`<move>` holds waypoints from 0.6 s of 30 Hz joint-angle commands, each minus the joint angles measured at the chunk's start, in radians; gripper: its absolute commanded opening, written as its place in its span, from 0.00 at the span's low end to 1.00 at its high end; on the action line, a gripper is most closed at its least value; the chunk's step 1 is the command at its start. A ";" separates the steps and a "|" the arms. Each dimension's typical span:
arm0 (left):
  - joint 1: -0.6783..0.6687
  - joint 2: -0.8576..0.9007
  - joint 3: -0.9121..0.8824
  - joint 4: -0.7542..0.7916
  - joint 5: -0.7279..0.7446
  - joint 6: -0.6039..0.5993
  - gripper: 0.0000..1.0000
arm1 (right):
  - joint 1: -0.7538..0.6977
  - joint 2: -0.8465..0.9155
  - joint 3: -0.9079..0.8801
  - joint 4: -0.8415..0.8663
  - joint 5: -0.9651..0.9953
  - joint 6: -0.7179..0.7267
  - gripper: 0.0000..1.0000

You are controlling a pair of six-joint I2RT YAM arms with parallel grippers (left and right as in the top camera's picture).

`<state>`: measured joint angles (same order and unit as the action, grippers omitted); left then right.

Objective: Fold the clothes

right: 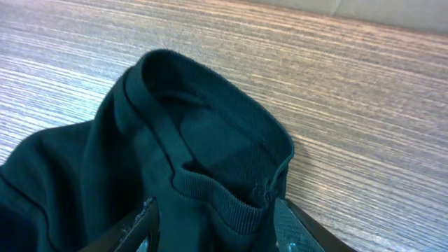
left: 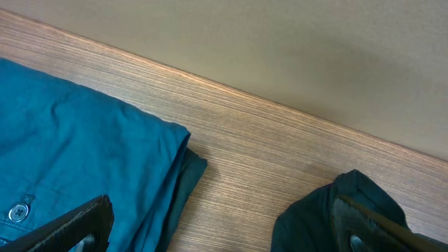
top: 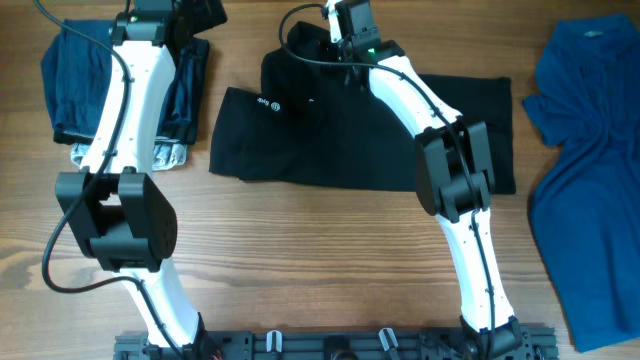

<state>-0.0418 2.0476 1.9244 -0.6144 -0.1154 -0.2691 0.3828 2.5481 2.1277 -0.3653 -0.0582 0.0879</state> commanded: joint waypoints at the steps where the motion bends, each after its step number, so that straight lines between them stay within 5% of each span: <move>1: -0.001 -0.024 0.013 0.003 -0.010 -0.012 1.00 | 0.008 0.036 0.004 0.013 0.014 -0.006 0.52; 5: -0.001 -0.024 0.013 0.003 -0.010 -0.012 1.00 | 0.009 0.055 0.004 0.045 0.018 -0.006 0.48; 9: -0.001 -0.024 0.013 0.003 -0.010 -0.012 1.00 | 0.009 0.055 0.004 0.064 0.037 -0.006 0.04; 18: -0.001 -0.024 0.013 0.003 -0.010 -0.012 1.00 | -0.024 0.055 0.004 0.019 0.171 0.050 0.04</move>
<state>-0.0418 2.0476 1.9244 -0.6144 -0.1154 -0.2691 0.3805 2.5755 2.1277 -0.3283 0.0795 0.0956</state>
